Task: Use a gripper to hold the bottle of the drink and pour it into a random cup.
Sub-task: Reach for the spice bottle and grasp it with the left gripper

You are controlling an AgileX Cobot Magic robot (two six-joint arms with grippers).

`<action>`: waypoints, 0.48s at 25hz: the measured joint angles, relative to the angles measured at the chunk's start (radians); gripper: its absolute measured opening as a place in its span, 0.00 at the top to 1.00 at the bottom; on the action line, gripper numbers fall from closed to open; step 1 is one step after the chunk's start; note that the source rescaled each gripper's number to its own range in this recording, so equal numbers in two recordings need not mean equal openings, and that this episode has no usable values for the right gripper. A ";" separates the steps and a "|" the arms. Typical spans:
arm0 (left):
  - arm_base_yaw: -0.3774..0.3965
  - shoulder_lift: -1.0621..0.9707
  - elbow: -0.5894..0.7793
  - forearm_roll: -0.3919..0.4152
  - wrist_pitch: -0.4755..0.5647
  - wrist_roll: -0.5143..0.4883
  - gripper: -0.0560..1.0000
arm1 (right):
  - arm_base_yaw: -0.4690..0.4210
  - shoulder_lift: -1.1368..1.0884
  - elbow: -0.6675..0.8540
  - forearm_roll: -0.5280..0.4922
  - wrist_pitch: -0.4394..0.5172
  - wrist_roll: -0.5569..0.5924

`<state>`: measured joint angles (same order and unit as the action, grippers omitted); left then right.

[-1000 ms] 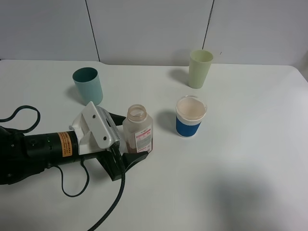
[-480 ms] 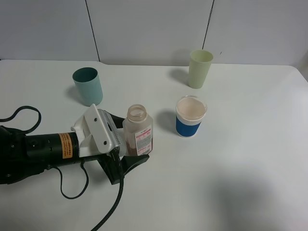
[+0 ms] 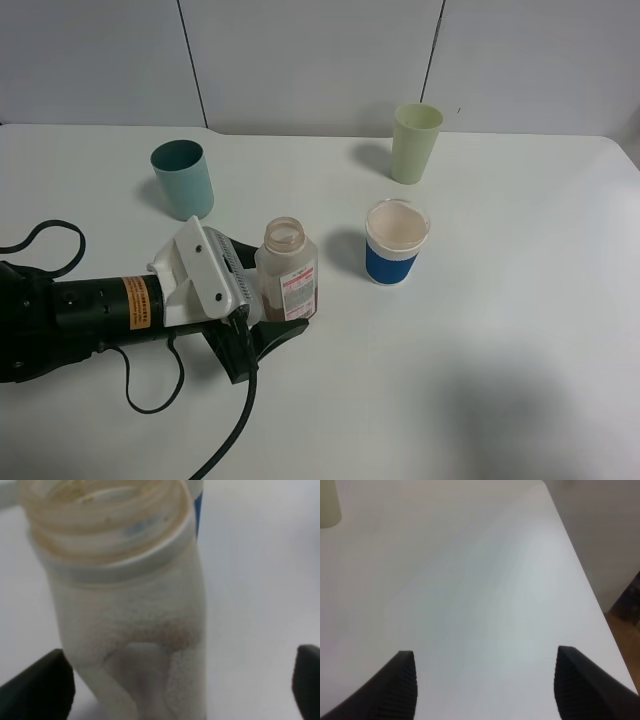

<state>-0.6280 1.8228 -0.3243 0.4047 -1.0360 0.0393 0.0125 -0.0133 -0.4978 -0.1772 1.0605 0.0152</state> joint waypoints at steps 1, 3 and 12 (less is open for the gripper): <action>0.000 0.000 0.000 -0.010 0.000 0.000 0.21 | 0.000 0.000 0.000 0.000 0.000 0.000; 0.000 0.000 0.000 -0.031 0.000 0.000 0.21 | 0.000 0.000 0.000 0.000 0.000 0.000; 0.000 -0.001 -0.019 -0.068 0.021 0.000 0.21 | 0.000 0.000 0.000 0.000 0.000 0.000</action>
<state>-0.6280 1.8217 -0.3437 0.3372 -1.0155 0.0393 0.0125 -0.0133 -0.4978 -0.1772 1.0605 0.0152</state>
